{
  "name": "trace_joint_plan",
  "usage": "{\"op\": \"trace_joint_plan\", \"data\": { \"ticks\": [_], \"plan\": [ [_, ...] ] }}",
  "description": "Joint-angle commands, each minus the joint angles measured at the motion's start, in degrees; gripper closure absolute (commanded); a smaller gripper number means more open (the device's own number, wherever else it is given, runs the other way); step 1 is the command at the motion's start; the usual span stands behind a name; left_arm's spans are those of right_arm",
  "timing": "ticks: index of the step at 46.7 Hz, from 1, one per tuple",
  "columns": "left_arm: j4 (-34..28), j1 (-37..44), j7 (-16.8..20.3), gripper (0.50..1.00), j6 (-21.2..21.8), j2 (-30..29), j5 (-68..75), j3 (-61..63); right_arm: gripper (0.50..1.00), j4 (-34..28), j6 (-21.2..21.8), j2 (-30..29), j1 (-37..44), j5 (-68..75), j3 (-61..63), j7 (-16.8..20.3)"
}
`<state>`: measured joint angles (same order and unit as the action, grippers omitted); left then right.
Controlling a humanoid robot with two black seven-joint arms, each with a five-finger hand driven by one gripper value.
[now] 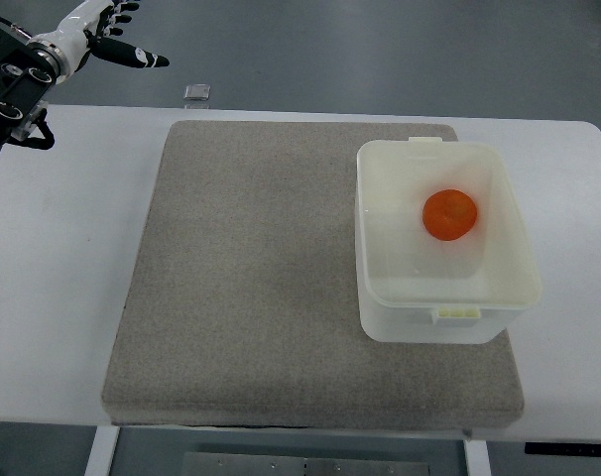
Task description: Put orange in box with left hand
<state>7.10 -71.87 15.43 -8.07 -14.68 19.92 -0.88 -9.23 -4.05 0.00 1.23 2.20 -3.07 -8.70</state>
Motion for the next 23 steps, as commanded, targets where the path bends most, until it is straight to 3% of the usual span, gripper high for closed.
{"op": "trace_joint_plan", "data": {
  "ticks": [1, 14, 17, 23],
  "plan": [
    [-0.1, 0.7, 1.4, 0.540, -0.1, 0.1, -5.1, 0.0, 0.574, 0.0, 0.0, 0.0, 0.0, 0.0, 0.0, 0.0],
    [-0.1, 3.8, 9.1, 0.555, 0.1, 1.3, -13.1, -3.6, 0.574, 0.0, 0.0, 0.0, 0.0, 0.0, 0.0, 0.0],
    [-0.1, 4.7, 11.5, 0.555, 0.1, 1.6, -13.2, -6.9, 0.574, 0.0, 0.0, 0.0, 0.1, 0.0, 0.0, 0.0],
    [0.3, 6.6, 12.5, 0.555, -1.0, 2.2, -13.5, -17.5, 0.574, 0.0, 0.0, 0.0, 0.0, 0.0, 0.0, 0.0]
  ]
}}
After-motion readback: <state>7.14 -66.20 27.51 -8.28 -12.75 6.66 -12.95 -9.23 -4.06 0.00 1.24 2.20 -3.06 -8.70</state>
